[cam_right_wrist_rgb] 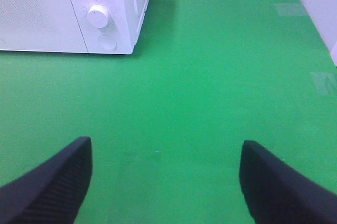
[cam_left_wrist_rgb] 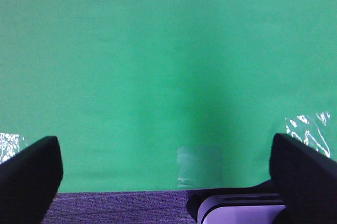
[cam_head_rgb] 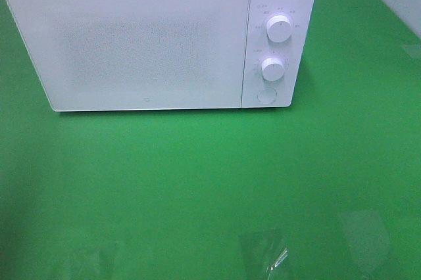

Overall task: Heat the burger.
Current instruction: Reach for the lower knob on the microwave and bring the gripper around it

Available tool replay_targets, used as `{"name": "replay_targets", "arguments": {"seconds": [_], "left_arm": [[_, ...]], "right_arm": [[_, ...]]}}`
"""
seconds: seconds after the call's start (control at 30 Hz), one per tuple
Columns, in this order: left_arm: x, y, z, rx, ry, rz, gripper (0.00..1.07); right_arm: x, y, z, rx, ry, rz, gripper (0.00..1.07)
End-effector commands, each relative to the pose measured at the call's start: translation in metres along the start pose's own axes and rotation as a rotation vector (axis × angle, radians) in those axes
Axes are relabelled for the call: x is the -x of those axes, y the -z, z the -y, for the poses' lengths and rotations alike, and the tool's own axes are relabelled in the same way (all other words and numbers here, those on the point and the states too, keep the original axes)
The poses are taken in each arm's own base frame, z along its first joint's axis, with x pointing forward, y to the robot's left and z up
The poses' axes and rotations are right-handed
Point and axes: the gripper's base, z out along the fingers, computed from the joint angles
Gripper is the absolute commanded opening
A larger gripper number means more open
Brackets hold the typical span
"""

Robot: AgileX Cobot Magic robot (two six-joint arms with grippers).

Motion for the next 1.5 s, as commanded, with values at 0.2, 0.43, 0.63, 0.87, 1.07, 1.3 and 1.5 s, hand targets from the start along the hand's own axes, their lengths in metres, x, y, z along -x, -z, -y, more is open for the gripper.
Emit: {"name": "replay_targets", "arguments": {"seconds": [0.2,0.43,0.63,0.87,1.07,1.3,1.5], "left_arm": [[-0.055,-0.009,0.004,0.011,0.002,0.129,1.00],[-0.090,0.008,0.007,0.027,-0.005,0.314,1.00],[-0.114,0.027,0.009,0.037,-0.004,0.514,1.00],[-0.127,0.035,0.012,0.021,-0.001,0.615,1.00],[-0.128,0.036,0.012,0.022,-0.001,0.621,1.00],[-0.128,0.036,0.012,0.022,-0.001,0.621,1.00],[-0.128,0.036,0.012,0.022,-0.001,0.621,1.00]], "right_arm": [[-0.002,0.003,0.000,-0.004,-0.005,0.022,0.76],[-0.002,0.003,0.000,-0.004,-0.005,0.022,0.76],[-0.002,0.003,0.000,-0.004,-0.005,0.022,0.76],[-0.002,0.003,0.000,-0.004,-0.005,0.022,0.76],[-0.001,0.002,0.000,-0.005,-0.005,0.012,0.76],[-0.001,0.002,0.000,-0.005,-0.005,0.012,0.76],[-0.001,0.002,0.000,-0.004,-0.005,0.012,0.76]]}}
